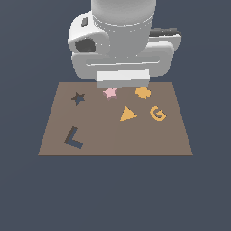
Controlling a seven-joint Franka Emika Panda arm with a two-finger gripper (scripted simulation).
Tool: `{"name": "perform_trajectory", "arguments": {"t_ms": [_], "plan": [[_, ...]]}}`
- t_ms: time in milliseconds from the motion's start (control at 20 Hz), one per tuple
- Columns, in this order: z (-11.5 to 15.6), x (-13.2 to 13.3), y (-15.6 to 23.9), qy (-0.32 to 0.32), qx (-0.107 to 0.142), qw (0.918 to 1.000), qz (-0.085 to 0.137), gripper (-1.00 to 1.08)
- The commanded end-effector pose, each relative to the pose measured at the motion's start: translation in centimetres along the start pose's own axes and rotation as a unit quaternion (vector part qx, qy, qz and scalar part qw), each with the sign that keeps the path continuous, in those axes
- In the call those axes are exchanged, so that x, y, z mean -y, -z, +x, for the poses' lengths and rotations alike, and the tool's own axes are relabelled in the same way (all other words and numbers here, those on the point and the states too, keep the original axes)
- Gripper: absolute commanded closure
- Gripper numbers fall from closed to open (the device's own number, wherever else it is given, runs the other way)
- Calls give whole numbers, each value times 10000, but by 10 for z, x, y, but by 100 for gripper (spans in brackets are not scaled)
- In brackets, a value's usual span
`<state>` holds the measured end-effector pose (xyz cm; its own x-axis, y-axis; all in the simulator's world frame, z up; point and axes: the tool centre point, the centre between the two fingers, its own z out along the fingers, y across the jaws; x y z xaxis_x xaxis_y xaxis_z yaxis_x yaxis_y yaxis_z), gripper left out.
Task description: Insert a designated object into the corresponding slot on a board.
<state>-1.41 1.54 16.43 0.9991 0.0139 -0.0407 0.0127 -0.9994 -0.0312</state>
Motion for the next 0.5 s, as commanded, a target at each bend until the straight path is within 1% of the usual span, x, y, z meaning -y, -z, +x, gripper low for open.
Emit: {"name": "perform_trajectory", "arguments": {"t_ms": [0,250,450], "plan": [[0,0,0,0,0,10000,0,-92],[-2,-2,-3,-100,-7,9999,-3,-92],[-5,-5,-11,-324,-24,9995,-8,-92]]}}
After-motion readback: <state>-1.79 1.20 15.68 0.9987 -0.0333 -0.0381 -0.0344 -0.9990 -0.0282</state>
